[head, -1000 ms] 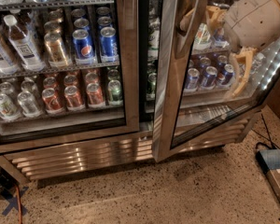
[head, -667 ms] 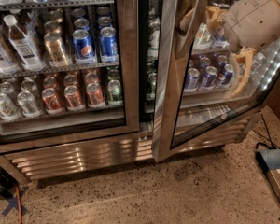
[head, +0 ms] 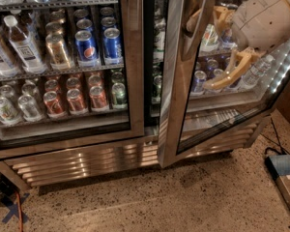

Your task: Open right fridge door

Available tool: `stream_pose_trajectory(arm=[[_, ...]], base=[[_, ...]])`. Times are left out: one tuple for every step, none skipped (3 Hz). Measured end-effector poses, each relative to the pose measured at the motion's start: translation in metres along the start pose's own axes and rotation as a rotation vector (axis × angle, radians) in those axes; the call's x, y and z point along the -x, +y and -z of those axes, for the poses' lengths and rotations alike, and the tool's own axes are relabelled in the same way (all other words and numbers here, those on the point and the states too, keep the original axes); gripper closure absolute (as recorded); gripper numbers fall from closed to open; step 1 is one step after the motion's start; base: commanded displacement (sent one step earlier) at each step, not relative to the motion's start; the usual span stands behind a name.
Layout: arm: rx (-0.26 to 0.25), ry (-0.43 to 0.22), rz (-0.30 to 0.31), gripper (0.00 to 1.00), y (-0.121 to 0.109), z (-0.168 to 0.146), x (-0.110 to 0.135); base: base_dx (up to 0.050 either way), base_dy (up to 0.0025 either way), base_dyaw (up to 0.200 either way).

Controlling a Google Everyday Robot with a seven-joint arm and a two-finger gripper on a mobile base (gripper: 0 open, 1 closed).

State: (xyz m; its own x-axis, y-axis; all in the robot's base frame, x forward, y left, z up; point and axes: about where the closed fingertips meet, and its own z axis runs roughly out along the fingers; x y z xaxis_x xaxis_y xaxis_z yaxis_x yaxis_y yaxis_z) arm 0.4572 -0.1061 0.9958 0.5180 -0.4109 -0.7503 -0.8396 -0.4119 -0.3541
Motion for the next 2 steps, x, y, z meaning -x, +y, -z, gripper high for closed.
stream_pose_trajectory(arm=[[0.000,0.000,0.000,0.65,0.0000,0.0000,0.0000],[0.000,0.000,0.000,0.88,-0.0010,0.0011,-0.0014]], base=[[0.000,0.00000,0.000],[0.000,0.00000,0.000]])
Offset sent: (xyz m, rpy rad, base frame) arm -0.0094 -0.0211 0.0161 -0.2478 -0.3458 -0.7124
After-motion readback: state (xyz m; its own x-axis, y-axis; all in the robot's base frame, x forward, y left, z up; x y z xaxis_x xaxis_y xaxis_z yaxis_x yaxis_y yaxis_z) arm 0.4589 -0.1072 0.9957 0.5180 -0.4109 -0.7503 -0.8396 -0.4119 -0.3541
